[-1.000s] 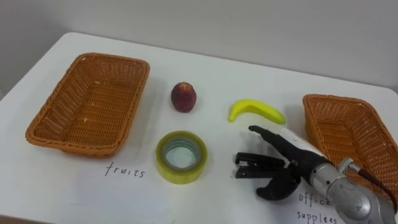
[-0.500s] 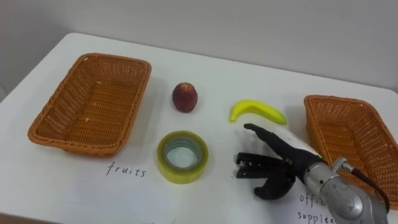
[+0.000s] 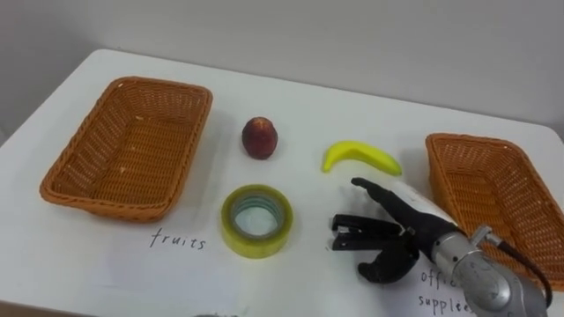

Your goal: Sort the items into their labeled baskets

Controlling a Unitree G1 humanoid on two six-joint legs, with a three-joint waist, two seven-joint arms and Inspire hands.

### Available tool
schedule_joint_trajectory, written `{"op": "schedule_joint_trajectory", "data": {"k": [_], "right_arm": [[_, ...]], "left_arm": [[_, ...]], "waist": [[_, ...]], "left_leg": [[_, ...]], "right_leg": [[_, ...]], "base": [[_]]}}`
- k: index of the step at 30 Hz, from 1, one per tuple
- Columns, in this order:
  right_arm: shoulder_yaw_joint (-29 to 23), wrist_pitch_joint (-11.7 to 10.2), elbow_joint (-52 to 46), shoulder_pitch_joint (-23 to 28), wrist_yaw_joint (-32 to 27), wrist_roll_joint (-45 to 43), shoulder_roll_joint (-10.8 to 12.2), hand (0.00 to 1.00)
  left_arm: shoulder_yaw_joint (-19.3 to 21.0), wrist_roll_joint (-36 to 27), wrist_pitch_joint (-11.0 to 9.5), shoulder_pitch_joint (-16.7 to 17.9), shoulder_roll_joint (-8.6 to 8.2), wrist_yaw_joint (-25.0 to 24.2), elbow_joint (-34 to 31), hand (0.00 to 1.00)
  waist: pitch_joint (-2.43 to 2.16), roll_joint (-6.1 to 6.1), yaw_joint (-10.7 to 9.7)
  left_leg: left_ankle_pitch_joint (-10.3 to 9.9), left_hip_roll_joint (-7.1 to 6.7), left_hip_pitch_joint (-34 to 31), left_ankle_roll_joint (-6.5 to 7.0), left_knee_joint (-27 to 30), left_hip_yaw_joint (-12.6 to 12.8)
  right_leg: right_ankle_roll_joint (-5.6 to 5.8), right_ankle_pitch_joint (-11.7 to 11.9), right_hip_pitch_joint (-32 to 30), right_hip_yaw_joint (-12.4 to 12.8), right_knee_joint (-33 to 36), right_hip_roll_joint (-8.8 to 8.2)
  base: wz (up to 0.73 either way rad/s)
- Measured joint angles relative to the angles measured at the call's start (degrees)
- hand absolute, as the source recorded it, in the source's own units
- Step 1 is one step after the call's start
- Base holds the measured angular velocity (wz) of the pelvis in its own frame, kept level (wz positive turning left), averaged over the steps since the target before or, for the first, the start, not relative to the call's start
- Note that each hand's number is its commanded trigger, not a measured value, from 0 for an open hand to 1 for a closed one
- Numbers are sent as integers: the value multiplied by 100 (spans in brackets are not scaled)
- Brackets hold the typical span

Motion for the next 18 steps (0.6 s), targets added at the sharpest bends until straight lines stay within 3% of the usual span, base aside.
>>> {"op": "schedule_joint_trajectory", "data": {"k": [18], "right_arm": [[-106,12,567,-322,89,70,-2,0]], "left_arm": [[116,-4,1,-57,2,22,9,0]], "waist": [[-11,-48,7]], "left_leg": [[0,12,42,-1,-36,-25]], "right_leg": [[-15,29,64,14,-16,25]], "base": [[0]]}}
